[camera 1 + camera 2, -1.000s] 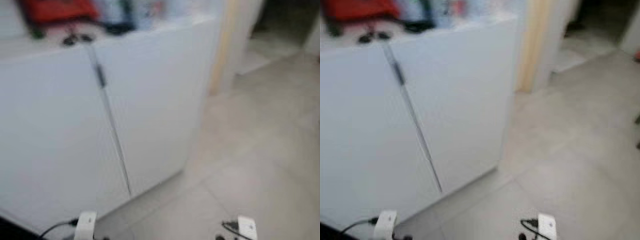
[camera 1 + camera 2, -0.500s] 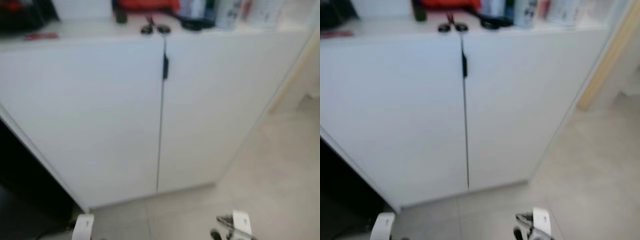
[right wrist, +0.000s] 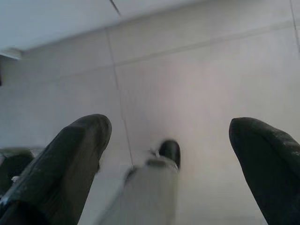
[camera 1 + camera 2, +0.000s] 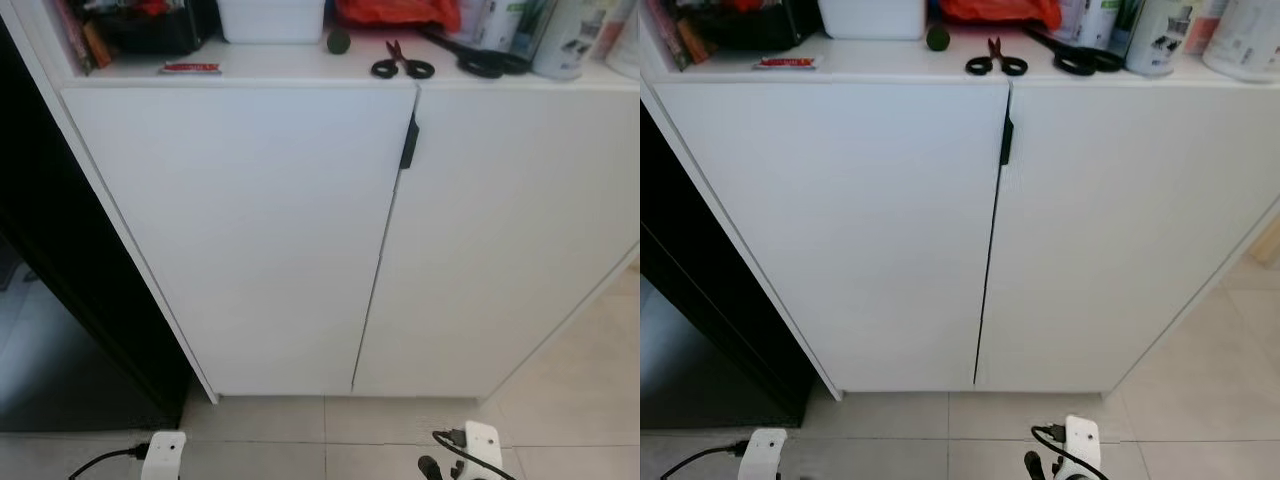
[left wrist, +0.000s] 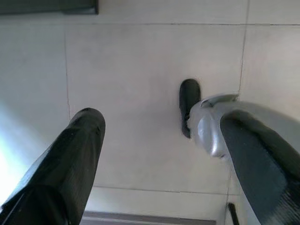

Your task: Restocking fridge

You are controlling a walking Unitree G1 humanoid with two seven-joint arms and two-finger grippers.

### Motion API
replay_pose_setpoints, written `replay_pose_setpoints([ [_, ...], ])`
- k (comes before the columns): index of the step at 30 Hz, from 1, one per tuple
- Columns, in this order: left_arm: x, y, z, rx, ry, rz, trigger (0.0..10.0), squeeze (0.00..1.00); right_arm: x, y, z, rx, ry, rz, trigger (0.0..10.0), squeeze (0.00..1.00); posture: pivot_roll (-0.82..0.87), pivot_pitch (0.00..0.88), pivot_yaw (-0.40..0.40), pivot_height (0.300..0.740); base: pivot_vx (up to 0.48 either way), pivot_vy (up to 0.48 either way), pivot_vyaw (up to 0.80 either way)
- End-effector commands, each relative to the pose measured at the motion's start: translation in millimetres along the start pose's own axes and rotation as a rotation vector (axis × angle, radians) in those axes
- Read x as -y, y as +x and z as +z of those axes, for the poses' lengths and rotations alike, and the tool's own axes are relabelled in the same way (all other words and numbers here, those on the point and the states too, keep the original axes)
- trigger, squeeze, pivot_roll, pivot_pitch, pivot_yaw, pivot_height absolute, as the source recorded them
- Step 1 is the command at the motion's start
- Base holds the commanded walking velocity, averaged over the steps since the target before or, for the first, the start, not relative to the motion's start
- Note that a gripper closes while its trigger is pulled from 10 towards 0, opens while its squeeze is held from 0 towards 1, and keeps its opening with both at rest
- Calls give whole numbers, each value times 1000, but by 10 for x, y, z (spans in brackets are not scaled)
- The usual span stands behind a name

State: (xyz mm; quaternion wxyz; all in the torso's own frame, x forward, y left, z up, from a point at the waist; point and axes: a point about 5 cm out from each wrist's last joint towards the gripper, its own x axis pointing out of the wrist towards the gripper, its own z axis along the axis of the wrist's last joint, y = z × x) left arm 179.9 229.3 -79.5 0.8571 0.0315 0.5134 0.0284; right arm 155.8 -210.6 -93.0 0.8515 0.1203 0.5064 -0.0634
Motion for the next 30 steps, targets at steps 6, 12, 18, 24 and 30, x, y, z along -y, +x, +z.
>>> replay_pose_setpoints([
  [6, -8, -2, -40, -22, 21, 9, 10000, 0, 3, 3, 40, 8, 15, -3, 10000, 0, 37, 0, -22, 740, 0, 389, 0],
  [12, -2, -2, -46, -26, 19, 8, 10000, 0, 10, 1, 37, 7, 17, -4, 10000, 0, 35, 0, -23, 740, 0, 411, 0],
  [18, 1, -1, -51, -28, 18, 6, 10000, 0, 15, 0, 33, 4, 14, -5, 10000, 0, 34, 0, -23, 740, 0, 416, 0],
  [24, 1, -1, -50, -30, 19, 5, 10000, 0, 15, 0, 35, 2, 5, -6, 10000, 0, 34, 0, -24, 740, 0, 416, 0],
  [30, 1, -2, -54, -32, 32, 3, 10000, 0, 18, 0, 31, -1, -10, -13, 10000, 0, 31, 0, -18, 740, 0, 412, 0],
])
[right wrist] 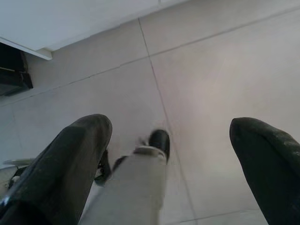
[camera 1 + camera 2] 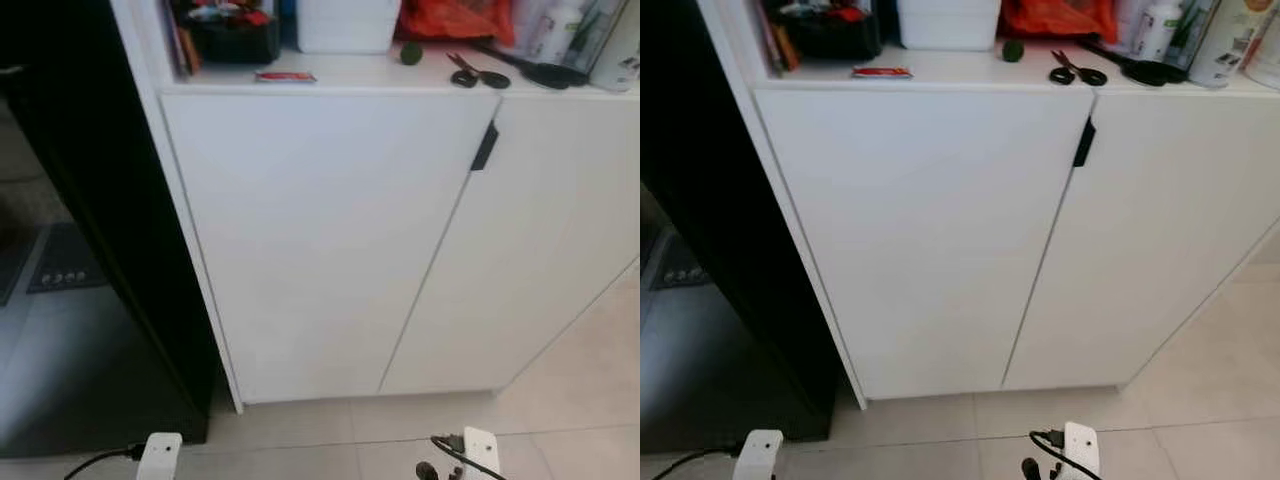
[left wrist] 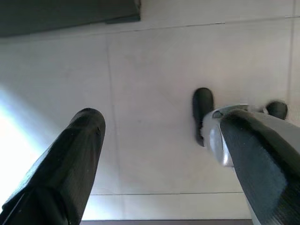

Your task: Restocking fridge

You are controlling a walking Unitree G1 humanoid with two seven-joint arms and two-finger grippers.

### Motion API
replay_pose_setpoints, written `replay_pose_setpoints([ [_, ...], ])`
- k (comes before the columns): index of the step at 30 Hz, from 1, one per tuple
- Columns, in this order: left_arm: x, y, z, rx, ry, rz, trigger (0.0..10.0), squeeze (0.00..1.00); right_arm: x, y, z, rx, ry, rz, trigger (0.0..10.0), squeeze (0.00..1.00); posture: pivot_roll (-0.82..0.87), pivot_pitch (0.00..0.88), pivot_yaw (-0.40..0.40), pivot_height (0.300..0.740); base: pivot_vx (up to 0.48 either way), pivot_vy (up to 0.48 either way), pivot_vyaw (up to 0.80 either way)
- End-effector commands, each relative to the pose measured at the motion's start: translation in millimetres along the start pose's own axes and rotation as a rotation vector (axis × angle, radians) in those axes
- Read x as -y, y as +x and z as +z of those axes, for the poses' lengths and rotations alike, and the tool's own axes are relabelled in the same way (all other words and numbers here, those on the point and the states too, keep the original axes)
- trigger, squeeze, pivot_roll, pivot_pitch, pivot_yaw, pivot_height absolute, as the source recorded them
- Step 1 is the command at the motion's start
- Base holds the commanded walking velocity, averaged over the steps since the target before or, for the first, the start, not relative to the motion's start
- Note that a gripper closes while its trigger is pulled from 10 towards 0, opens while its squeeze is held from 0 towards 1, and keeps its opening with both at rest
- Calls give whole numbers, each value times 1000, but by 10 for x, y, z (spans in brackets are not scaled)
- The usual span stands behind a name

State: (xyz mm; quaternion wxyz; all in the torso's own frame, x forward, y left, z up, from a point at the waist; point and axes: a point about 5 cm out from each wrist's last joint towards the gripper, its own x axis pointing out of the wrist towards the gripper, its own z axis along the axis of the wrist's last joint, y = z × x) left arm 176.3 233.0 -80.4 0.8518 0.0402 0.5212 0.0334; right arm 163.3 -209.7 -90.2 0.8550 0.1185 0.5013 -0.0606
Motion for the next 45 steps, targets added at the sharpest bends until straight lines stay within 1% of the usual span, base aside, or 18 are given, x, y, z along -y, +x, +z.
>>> replay_pose_setpoints([
  [1, 37, 4, -17, -13, 22, -15, 10000, 0, 49, -13, -44, -12, -5, -19, 10000, 0, 31, 0, -18, 740, 0, 409, 0],
  [3, 38, 4, -15, -11, 26, -16, 10000, 0, 47, -13, -41, -10, -12, -15, 10000, 0, 31, 0, -18, 740, 0, 401, 0],
  [5, 35, 3, -22, -11, 27, -15, 10000, 0, 47, -13, -38, -10, -40, -12, 10000, 0, 33, 0, -19, 740, 0, 398, 769],
  [8, 32, 2, -26, -13, 33, -13, 10000, 0, 46, -13, -51, -9, -11, -15, 10000, 0, 31, 0, -16, 740, 0, 400, 800],
  [11, 32, 2, -28, -14, 34, -13, 10000, 0, 41, -13, -55, -14, -14, -6, 10000, 0, 31, 0, -16, 740, 0, 396, 800],
  [17, 34, 2, -32, -17, 33, -15, 10000, 0, 45, -14, -64, -6, 30, -19, 10000, 0, 31, 0, -16, 740, 0, 396, 0],
  [45, 34, 4, -11, -15, 21, -14, 10000, 0, 49, -12, -40, -6, 28, -25, 10000, 0, 45, 0, -14, 740, 0, 397, 0],
])
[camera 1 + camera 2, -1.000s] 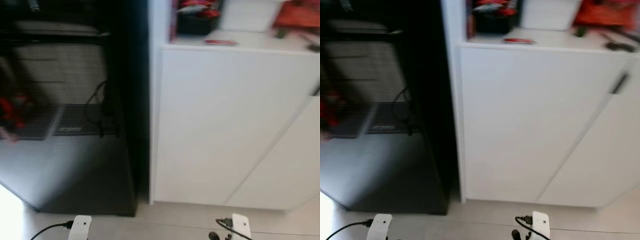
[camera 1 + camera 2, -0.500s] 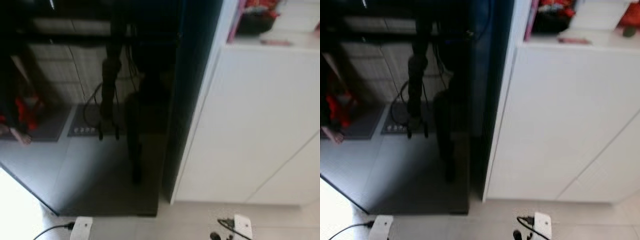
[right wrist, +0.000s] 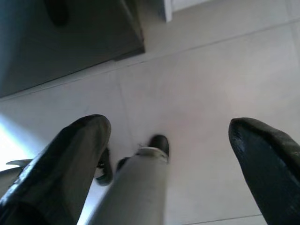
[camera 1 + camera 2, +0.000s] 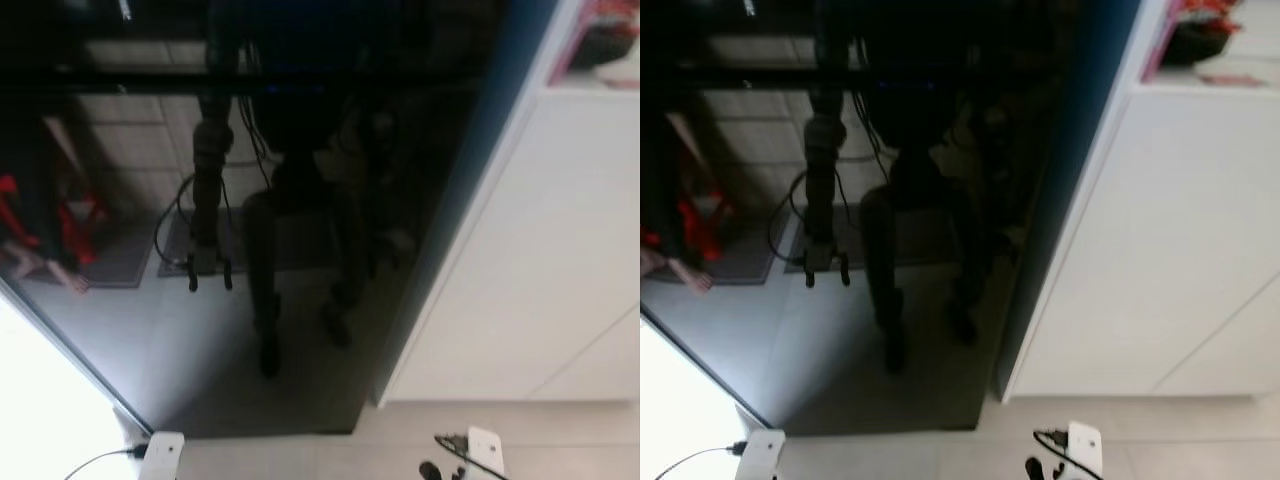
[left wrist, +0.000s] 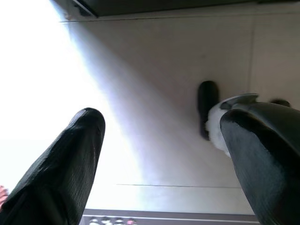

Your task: Restocking fridge

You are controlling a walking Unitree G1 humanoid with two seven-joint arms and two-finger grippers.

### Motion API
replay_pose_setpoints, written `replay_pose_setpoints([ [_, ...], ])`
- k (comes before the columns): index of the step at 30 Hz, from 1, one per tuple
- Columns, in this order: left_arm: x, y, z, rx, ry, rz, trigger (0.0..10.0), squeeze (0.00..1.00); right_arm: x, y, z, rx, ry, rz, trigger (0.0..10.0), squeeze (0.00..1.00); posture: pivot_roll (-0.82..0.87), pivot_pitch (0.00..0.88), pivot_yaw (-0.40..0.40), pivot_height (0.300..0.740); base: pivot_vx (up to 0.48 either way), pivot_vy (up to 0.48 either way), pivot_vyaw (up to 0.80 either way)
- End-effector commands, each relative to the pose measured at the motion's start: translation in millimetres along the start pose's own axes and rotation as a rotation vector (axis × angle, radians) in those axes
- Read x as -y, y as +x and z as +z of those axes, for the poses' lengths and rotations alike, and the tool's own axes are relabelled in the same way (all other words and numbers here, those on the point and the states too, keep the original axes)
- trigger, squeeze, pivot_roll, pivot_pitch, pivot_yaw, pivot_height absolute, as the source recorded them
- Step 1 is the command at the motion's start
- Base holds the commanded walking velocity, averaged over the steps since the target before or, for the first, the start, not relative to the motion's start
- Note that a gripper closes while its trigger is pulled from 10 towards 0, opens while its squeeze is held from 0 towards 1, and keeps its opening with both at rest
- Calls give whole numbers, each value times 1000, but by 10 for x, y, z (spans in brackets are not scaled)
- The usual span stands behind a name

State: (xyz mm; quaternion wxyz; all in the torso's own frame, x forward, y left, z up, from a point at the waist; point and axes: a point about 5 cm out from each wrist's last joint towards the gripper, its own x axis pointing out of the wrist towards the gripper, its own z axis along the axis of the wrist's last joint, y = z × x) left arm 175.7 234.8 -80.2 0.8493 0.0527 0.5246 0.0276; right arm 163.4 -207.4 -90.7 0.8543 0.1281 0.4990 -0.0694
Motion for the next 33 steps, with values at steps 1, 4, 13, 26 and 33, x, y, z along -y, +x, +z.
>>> replay_pose_setpoints([
  [1, 52, 6, -4, -8, -7, -17, 10000, 0, 71, -16, -30, -10, 2, -20, 10000, 0, 49, 0, -14, 740, 0, 398, 0],
  [4, 50, 6, -2, -7, -8, -18, 10000, 0, 68, -16, -30, -10, 1, -19, 10000, 0, 48, 0, -13, 740, 0, 394, 0],
  [13, 50, 6, -1, -7, -7, -20, 10000, 0, 68, -16, -31, -12, 0, -21, 10000, 0, 47, 0, -12, 740, 0, 395, 0],
  [26, 48, 6, 1, -7, -7, -20, 10000, 0, 68, -15, -29, -16, -8, -20, 10000, 0, 56, 0, -11, 740, 0, 385, 0],
  [33, 48, 6, 1, -8, -8, -21, 10000, 0, 69, -16, -27, -15, -10, -18, 10000, 0, 57, 0, -13, 740, 0, 384, 0],
])
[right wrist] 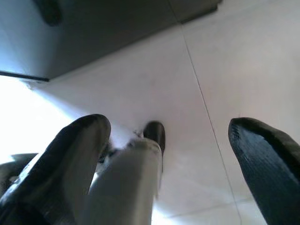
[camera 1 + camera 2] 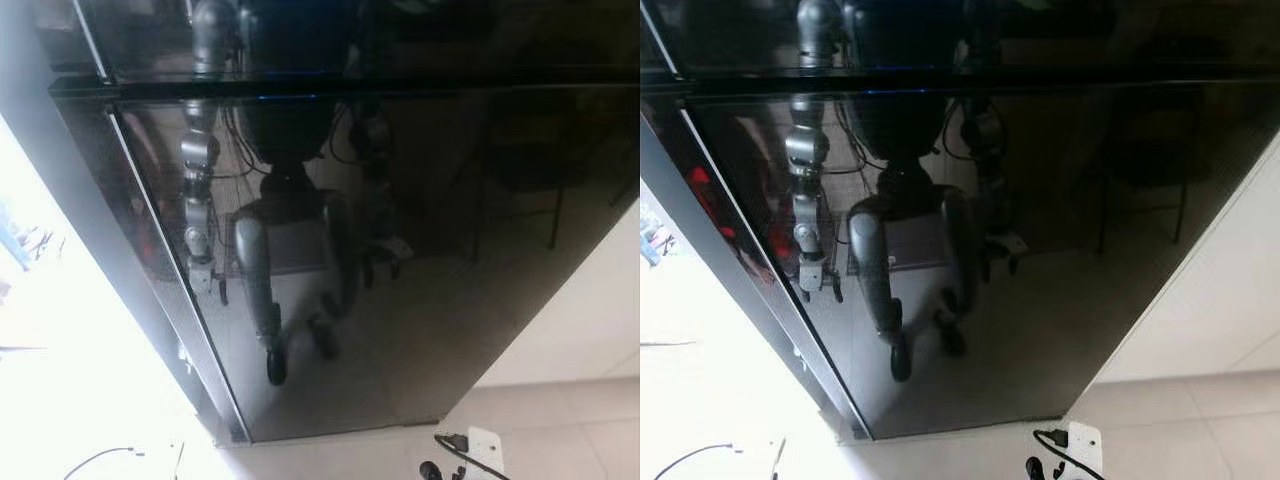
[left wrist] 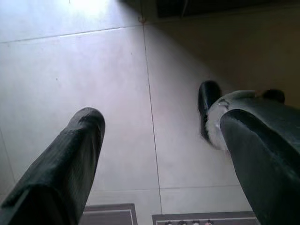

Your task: Restocking fridge

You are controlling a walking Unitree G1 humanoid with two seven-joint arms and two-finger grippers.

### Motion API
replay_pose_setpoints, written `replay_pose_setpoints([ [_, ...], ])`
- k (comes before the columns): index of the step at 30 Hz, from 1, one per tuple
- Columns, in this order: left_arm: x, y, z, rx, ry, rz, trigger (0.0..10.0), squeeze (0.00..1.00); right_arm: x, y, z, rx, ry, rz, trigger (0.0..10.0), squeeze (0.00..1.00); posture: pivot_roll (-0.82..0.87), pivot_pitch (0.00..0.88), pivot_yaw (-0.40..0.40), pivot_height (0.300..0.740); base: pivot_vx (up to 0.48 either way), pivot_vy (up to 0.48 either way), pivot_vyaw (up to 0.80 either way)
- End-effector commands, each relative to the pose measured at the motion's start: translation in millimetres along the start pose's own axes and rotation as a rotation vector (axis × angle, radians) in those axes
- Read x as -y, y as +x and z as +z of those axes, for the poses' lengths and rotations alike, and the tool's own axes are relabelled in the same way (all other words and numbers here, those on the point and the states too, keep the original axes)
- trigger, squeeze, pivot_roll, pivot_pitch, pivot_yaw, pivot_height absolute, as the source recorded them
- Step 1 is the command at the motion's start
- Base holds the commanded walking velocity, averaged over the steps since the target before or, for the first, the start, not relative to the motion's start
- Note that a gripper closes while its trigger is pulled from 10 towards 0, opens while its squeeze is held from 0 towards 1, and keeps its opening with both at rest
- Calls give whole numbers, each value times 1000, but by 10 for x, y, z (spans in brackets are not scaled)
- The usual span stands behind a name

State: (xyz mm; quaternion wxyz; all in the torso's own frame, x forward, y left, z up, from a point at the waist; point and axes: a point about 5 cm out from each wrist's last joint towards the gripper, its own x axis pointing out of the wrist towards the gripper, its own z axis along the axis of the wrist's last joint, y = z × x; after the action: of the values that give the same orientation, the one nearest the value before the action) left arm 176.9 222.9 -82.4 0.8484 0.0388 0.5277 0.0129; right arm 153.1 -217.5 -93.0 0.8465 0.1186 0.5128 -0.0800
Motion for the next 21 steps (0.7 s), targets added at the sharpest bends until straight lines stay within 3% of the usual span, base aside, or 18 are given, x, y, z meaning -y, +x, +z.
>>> replay_pose_setpoints([
  [1, -71, -10, -8, -3, 0, 18, 10000, 0, -57, 13, 40, 12, -4, 14, 10000, 0, 58, 0, -11, 740, 0, 382, 0],
  [21, -71, -11, -11, -6, 5, 17, 10000, 0, -49, 12, 40, 8, -18, 9, 10000, 0, 63, 0, -11, 740, 0, 382, 0],
])
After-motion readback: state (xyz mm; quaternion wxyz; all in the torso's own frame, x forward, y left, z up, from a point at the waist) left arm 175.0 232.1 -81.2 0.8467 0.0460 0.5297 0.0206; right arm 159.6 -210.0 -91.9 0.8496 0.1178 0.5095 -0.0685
